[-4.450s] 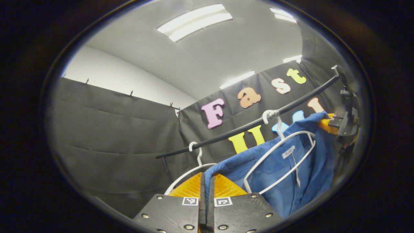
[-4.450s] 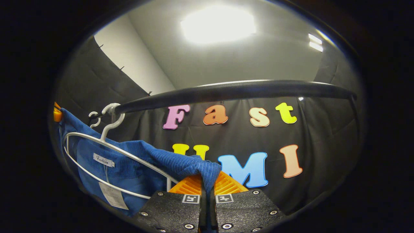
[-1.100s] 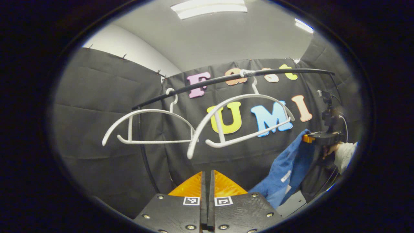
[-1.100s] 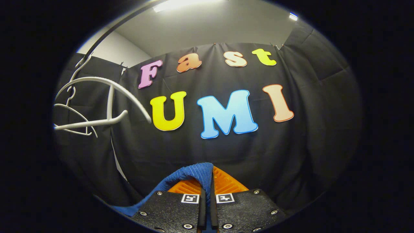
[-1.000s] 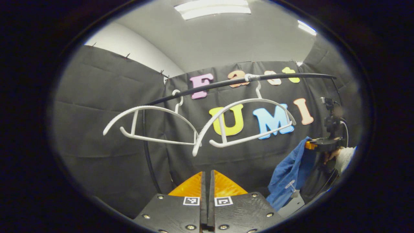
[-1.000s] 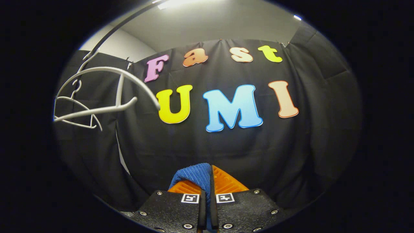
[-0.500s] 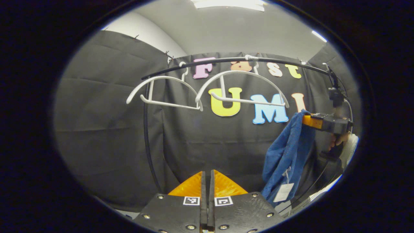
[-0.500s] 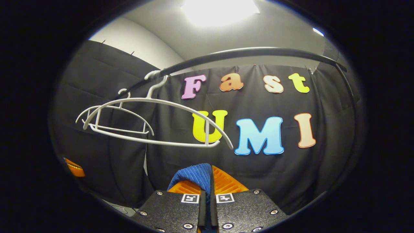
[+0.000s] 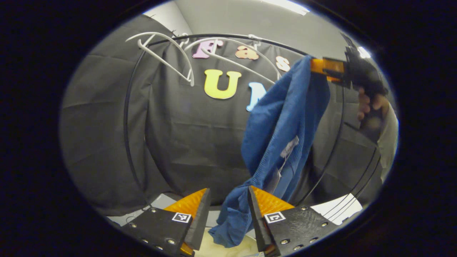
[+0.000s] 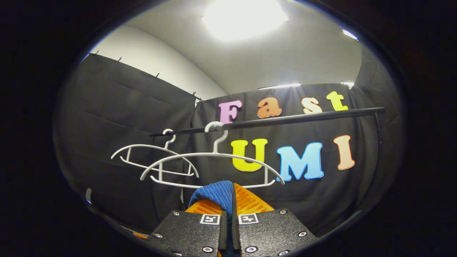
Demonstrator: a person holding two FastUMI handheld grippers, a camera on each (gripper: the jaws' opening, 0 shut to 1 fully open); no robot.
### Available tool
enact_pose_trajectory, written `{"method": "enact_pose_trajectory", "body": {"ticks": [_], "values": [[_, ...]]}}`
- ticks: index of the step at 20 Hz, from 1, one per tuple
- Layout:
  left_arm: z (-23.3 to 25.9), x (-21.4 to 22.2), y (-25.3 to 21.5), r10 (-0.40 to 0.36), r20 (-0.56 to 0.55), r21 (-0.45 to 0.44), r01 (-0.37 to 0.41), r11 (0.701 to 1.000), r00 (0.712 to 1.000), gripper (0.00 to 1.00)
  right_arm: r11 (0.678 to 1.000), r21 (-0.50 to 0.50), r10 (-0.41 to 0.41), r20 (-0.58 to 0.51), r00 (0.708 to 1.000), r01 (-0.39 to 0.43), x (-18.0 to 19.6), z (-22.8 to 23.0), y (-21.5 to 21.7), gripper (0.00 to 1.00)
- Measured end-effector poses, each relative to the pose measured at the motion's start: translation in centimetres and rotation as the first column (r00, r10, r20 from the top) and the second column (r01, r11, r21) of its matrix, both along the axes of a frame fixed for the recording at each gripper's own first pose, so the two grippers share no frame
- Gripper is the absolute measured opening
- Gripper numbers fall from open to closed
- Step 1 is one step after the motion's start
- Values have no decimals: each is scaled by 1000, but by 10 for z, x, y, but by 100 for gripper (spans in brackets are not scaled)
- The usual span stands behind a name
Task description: Grasp the clothes on the hanger with both hands and then place them into the laundry hamper below.
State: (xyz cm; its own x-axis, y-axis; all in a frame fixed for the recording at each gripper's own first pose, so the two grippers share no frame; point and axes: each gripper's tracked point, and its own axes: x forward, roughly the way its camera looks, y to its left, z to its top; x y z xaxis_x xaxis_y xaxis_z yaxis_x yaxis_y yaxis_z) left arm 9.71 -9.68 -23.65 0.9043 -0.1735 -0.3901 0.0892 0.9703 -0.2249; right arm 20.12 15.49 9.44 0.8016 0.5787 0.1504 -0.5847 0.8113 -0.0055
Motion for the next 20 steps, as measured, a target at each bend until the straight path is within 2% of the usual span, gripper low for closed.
{"method": "enact_pose_trajectory", "body": {"ticks": [2,4,8,9,12,13,14,15,16,20], "values": [[-11,-13,-18,-51,-38,-52,50,997,998,63,1000,17,18,29,999,-19,-15,22,8,4],[-22,-23,-28,-69,-52,-102,63,993,996,66,998,44,31,43,999,-33,-24,37,17,4],[-28,-47,-22,-37,-84,-159,23,987,996,66,996,57,67,34,997,-69,-61,46,43,4],[-21,-52,-13,-22,-88,-158,8,987,996,64,996,50,72,34,997,-73,-74,48,46,5],[-17,-59,26,58,-80,-76,-64,995,995,22,996,33,76,30,997,-77,-99,44,56,5],[-17,-64,32,41,-84,-77,-47,996,996,9,997,30,67,29,997,-68,-101,44,56,5],[-17,-69,47,80,-86,-41,-84,996,993,11,998,26,60,23,998,-60,-102,42,55,4],[-14,-71,58,87,-80,-31,-90,995,993,2,998,27,52,15,999,-53,-102,37,54,5],[-6,-76,69,94,-64,-29,-96,995,993,0,999,28,45,3,999,-46,-100,32,51,5],[45,-68,114,133,40,-25,-132,991,990,1,999,-16,35,-92,995,-37,-109,-17,44,5]]}}
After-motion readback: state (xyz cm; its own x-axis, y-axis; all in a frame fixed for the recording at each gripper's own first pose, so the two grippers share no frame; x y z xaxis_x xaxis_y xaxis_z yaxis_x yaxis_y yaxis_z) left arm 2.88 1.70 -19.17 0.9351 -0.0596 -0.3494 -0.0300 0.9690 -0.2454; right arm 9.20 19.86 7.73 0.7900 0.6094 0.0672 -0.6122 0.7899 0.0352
